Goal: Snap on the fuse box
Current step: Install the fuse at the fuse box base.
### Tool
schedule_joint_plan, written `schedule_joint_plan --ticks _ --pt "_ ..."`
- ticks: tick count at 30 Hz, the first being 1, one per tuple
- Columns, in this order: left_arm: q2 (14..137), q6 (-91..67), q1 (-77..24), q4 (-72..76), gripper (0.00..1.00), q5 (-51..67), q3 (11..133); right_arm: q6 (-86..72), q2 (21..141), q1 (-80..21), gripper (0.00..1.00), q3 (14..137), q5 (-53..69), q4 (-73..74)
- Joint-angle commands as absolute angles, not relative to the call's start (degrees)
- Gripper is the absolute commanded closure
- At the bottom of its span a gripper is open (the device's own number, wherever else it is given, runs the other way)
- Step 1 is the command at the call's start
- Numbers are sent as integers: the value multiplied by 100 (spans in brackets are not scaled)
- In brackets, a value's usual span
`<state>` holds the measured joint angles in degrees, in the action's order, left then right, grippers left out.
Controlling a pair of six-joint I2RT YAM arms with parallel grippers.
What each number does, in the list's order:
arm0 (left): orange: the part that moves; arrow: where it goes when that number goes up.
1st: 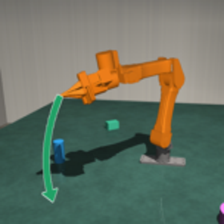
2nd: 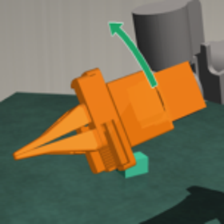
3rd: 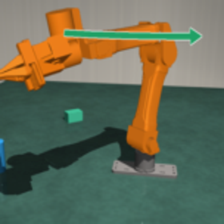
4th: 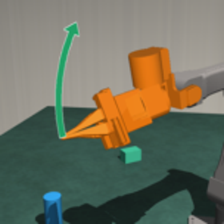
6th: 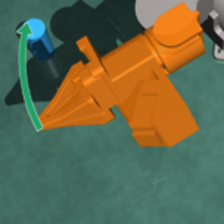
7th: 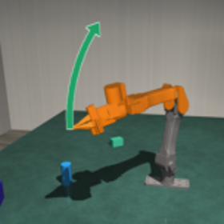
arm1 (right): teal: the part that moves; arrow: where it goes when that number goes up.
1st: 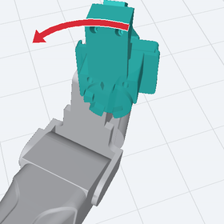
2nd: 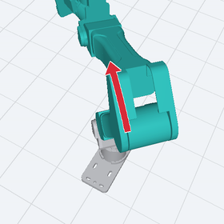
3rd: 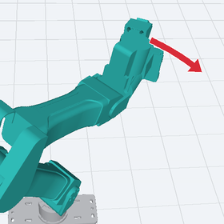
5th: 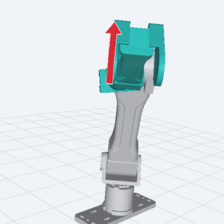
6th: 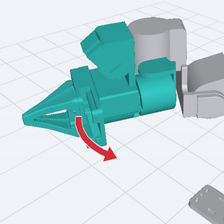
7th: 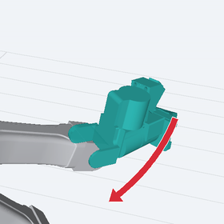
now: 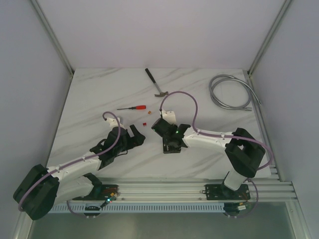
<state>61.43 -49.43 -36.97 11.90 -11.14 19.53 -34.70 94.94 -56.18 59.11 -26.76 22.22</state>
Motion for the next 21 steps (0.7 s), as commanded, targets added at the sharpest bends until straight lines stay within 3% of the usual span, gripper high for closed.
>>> schedule_joint_plan --ticks 1,8,21 --pt "6119 -4882 -3669 1107 0 -1046 1969 -3506 9621 -5586 86 6084 -2663 2320" --pt "6086 -4904 -3661 1105 0 -1011 1969 -3570 9666 -5512 100 5899 -2487 2258" --pt "5985 -4931 -3665 1107 0 -970 1941 -3498 9531 -5187 100 5034 -1974 1879"
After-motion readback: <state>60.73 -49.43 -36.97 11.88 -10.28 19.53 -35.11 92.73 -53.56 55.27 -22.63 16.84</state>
